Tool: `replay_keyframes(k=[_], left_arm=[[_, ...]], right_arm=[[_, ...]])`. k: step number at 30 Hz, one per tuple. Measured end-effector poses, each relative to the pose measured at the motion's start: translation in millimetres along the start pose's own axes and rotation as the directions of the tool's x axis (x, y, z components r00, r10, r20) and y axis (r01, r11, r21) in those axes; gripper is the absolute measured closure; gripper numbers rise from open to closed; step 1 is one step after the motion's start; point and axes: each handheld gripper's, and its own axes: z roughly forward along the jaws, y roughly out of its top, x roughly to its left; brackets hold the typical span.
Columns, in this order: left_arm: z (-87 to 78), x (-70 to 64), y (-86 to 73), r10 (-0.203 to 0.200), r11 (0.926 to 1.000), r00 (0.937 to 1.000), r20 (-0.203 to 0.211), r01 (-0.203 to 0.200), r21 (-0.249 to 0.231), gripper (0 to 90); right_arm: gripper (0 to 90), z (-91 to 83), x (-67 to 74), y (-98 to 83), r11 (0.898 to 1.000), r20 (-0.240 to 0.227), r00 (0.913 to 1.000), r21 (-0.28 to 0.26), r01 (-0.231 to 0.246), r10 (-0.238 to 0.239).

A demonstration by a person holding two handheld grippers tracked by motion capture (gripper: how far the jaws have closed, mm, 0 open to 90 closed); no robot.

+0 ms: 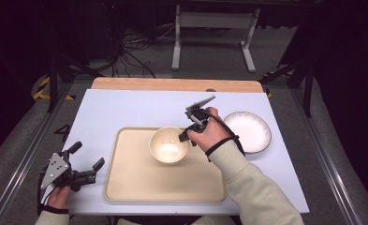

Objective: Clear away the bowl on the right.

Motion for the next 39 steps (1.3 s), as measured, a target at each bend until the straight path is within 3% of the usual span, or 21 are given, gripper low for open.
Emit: replay_keyframes(k=[17,39], left_arm=[[-0.1,-0.1,0.0,0.001,1.0,1.0,0.0,-0.001,0.0,0.1],[0.0,-0.2,0.0,0.002,1.0,1.0,-0.001,-0.002,0.0,0.2]], right_arm=[[80.7,27.9,-1.3,-6.6,0.999,-0.005,1.0,0.045,-0.002,0.002],[80.5,39.5,-3.9,-10.8,0.998,-0.015,0.9999,0.062,0.0,0.001]])
